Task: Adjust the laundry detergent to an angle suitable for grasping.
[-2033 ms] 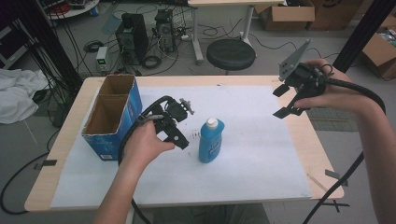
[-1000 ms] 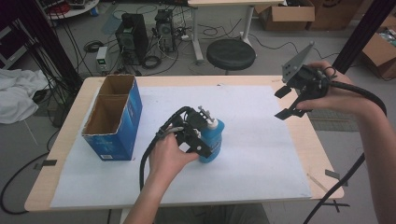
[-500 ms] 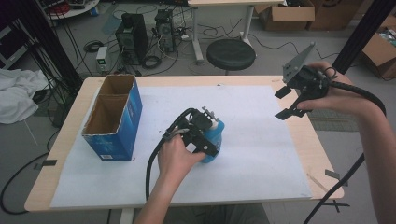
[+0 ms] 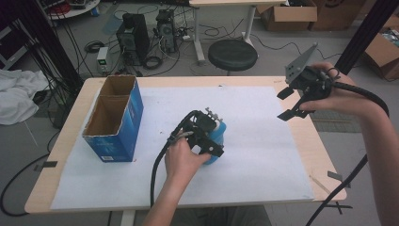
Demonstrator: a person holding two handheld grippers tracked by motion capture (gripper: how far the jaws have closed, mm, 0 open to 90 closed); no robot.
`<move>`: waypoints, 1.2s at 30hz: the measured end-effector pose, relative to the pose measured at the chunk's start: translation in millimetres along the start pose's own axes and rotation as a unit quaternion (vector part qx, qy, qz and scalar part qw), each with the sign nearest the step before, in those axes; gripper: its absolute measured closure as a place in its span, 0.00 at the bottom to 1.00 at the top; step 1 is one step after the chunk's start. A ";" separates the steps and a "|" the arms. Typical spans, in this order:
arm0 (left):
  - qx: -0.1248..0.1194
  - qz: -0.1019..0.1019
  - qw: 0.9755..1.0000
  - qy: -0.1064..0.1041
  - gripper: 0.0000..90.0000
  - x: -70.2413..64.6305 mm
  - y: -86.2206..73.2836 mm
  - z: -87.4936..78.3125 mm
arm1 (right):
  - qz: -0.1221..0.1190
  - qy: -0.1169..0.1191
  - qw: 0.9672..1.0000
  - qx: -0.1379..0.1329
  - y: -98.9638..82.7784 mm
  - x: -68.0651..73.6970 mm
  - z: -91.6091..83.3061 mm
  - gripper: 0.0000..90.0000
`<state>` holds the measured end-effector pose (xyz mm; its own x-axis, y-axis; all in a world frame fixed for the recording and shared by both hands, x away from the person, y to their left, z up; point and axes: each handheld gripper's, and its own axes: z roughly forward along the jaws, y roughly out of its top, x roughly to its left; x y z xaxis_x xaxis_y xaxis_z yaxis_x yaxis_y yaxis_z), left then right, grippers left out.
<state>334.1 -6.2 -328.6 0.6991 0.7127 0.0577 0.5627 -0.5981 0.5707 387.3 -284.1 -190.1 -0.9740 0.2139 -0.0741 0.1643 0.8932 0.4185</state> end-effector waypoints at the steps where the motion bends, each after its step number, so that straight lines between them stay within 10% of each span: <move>1: 0.000 0.000 1.000 0.000 0.02 0.0 0.0 0.0 | 0.000 0.000 1.000 -0.001 -0.2 -0.2 0.0 0.28; 36: -0.030 -0.033 0.999 -0.015 0.48 -1.2 -4.3 4.8 | 0.007 0.005 1.000 -0.004 -6.0 -4.9 4.6 0.28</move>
<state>332.9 -6.2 -335.1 0.6743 0.7384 -0.0057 0.5815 -0.5262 0.6205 391.7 -288.7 -196.4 -0.9730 0.2229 -0.0598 0.1771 0.8873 0.4258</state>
